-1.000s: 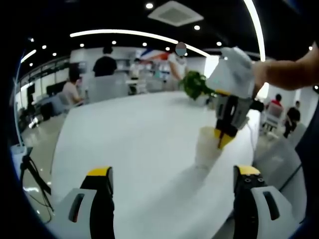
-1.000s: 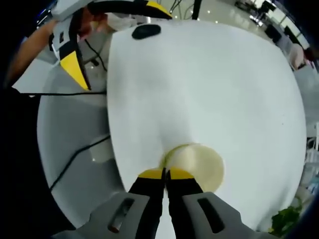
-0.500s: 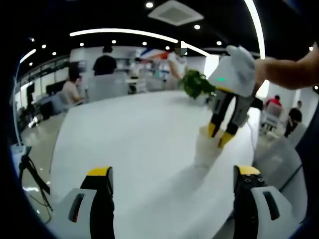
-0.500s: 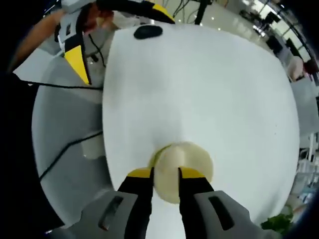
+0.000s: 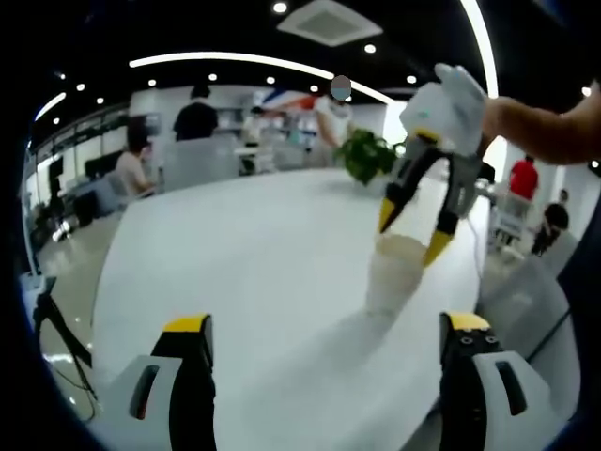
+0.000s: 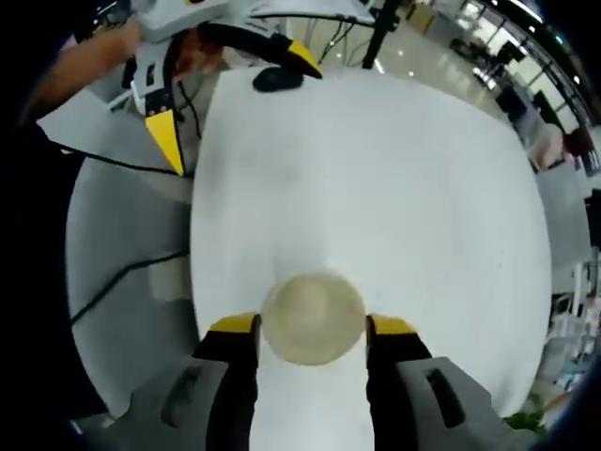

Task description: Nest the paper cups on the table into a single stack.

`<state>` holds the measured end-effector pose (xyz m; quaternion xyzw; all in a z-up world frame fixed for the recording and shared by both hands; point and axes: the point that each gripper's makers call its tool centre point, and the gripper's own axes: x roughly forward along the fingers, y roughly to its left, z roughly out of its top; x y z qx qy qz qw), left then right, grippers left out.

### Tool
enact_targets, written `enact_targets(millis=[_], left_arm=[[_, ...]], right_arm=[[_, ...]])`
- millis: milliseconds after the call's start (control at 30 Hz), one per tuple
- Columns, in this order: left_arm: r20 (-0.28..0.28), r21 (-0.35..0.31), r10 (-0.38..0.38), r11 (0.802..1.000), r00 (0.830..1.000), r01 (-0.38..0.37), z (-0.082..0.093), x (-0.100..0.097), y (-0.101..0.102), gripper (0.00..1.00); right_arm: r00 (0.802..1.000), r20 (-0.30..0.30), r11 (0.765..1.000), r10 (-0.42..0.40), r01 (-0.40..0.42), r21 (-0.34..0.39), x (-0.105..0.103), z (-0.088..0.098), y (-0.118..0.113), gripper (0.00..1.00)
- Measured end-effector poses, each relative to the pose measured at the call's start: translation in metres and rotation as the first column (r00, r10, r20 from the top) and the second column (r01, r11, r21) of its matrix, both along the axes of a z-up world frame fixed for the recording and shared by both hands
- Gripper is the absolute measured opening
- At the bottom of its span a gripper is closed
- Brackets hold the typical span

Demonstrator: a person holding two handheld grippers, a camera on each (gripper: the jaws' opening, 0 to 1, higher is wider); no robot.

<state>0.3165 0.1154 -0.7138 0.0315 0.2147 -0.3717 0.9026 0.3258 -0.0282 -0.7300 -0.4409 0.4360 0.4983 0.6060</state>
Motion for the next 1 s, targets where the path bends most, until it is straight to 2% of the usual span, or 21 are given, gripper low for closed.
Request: enact_targets(millis=[133,233,300,367,467,500,567,700,733,767,800,867,933,1000], left_arm=[[0.004,0.002,-0.006,1.000,1.000,0.006,0.001,-0.001,-0.002,0.98],[0.007,-0.005,-0.004,1.000,1.000,0.004,0.003,-0.001,-0.003,0.98],[0.009,-0.009,-0.006,1.000,1.000,0.006,0.004,-0.002,-0.004,0.98],[0.019,-0.013,-0.006,1.000,1.000,0.006,0.006,-0.002,-0.005,0.98],[0.017,-0.025,-0.012,1.000,1.000,0.012,0.007,-0.004,-0.009,0.98],[0.020,-0.023,-0.015,1.000,1.000,0.016,0.007,-0.004,-0.010,0.98],[0.027,-0.022,-0.019,1.000,0.999,0.019,0.007,-0.004,-0.011,0.98],[0.039,-0.034,-0.011,0.999,0.999,0.013,0.009,-0.002,-0.013,0.98],[0.064,-0.028,-0.001,1.000,0.998,0.003,0.011,0.001,-0.011,0.98],[0.134,-0.017,0.022,1.000,0.991,-0.019,0.018,0.007,-0.007,0.98],[0.158,-0.027,0.033,0.999,0.987,-0.029,0.021,0.008,-0.006,0.98],[0.129,-0.064,0.047,0.997,0.991,-0.039,0.023,0.006,-0.005,0.98],[0.125,-0.066,0.056,0.997,0.991,-0.048,0.023,0.006,-0.001,0.98],[0.127,-0.054,0.058,0.997,0.990,-0.051,0.021,0.006,0.002,0.98]], right_arm=[[1.000,-0.013,0.998,-0.014,0.015,0.054,0.000,0.008,-0.002,0.50],[0.999,-0.014,0.993,-0.033,0.034,0.113,0.002,0.015,-0.002,0.51],[0.997,-0.002,0.978,-0.082,0.081,0.193,0.009,0.023,-0.002,0.55],[0.996,0.003,0.963,-0.088,0.084,0.258,0.011,0.029,-0.004,0.62],[0.990,0.011,0.936,-0.139,0.128,0.329,0.017,0.036,-0.013,0.67],[0.985,0.032,0.920,-0.170,0.147,0.364,0.020,0.040,-0.017,0.70],[0.979,0.030,0.895,-0.199,0.169,0.413,0.021,0.043,-0.022,0.78],[0.969,0.035,0.833,-0.244,0.191,0.518,0.019,0.048,-0.029,0.80],[0.965,0.030,0.813,-0.261,0.203,0.546,0.017,0.047,-0.033,0.81],[0.964,0.026,0.797,-0.266,0.204,0.568,0.016,0.046,-0.034,0.81],[0.962,0.025,0.762,-0.273,0.200,0.616,0.014,0.047,-0.035,0.82],[0.954,0.026,0.711,-0.298,0.204,0.674,0.011,0.046,-0.039,0.85],[0.949,0.048,0.679,-0.310,0.186,0.710,0.008,0.045,-0.046,0.87],[0.945,0.073,0.690,-0.318,0.177,0.702,0.005,0.039,-0.055,0.92]])
